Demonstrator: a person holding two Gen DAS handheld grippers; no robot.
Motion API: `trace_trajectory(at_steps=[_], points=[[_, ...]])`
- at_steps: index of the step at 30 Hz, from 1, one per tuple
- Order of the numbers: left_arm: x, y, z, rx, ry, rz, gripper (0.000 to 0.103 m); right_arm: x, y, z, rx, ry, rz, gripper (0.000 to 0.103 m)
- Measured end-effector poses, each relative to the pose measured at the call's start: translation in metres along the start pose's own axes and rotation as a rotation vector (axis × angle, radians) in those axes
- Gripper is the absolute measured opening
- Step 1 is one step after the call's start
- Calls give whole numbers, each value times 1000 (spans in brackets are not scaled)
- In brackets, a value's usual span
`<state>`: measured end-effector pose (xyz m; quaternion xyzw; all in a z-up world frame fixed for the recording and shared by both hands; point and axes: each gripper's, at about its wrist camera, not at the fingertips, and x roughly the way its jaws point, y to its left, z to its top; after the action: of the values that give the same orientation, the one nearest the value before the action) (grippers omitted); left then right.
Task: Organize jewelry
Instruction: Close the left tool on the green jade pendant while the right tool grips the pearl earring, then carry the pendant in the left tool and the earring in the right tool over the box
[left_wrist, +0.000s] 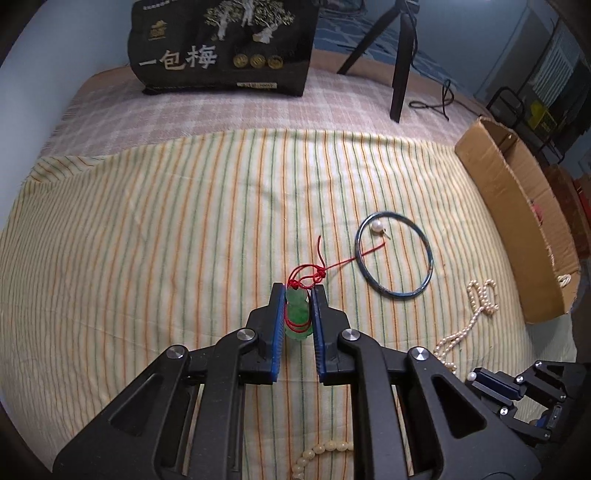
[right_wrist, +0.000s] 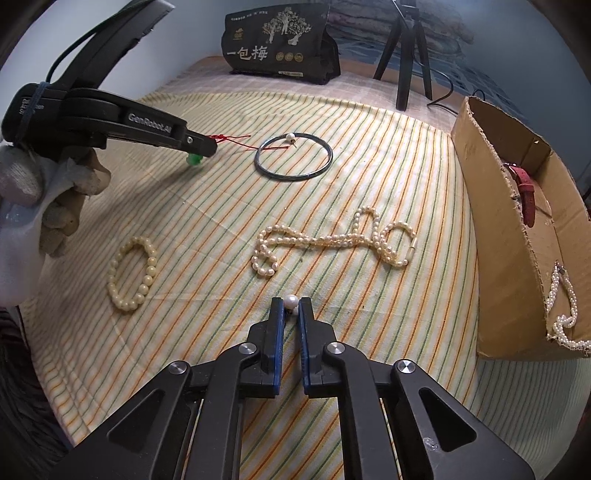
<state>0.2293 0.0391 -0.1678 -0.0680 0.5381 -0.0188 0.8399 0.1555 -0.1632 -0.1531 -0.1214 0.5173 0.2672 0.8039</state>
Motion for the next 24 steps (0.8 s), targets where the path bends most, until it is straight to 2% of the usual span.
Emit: trace_trajectory(at_steps=[15, 24], points=[[-38, -2, 8, -10, -91, -38, 12, -19, -3, 5, 28, -63, 4, 6], [-73, -7, 17, -36, -164, -99, 12, -43, -9, 13, 42, -127, 2, 6]])
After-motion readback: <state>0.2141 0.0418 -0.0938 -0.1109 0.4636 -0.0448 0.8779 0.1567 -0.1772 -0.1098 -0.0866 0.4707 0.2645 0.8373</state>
